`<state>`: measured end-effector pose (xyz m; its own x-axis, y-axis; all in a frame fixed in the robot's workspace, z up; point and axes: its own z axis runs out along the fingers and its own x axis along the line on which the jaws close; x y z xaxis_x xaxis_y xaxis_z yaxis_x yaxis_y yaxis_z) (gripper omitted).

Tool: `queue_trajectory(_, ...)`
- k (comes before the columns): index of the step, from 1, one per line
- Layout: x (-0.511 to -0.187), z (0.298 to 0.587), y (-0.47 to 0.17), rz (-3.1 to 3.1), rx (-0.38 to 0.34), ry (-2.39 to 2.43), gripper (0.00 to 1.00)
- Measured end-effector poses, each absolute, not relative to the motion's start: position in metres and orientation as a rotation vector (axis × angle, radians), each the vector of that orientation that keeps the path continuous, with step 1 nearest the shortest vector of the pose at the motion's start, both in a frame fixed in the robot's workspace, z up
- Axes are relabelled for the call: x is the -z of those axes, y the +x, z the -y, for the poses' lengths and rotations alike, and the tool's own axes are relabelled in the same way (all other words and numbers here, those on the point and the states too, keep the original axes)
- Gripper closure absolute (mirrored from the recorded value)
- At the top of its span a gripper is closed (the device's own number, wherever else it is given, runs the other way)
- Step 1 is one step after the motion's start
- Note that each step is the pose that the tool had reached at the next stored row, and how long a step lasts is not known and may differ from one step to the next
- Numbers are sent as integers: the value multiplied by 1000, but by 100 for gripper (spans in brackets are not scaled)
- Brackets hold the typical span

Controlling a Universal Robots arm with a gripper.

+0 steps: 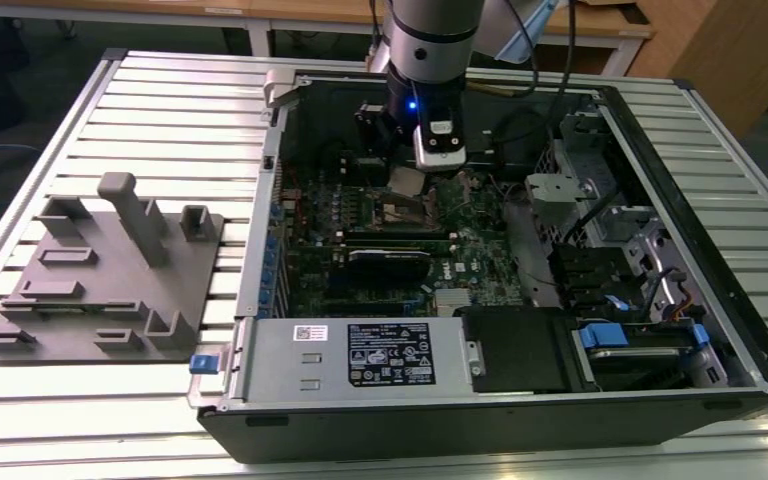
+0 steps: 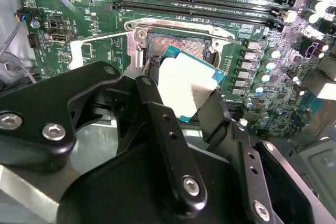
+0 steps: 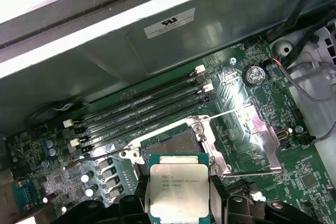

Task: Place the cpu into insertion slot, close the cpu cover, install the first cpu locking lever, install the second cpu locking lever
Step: 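Place the cpu into insertion slot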

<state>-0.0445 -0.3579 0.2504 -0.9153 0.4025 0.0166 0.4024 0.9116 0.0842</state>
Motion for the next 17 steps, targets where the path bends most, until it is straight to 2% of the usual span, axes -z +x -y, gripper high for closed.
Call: queue_trajectory(17,-250,358,-45,-3024,-134,818,46)
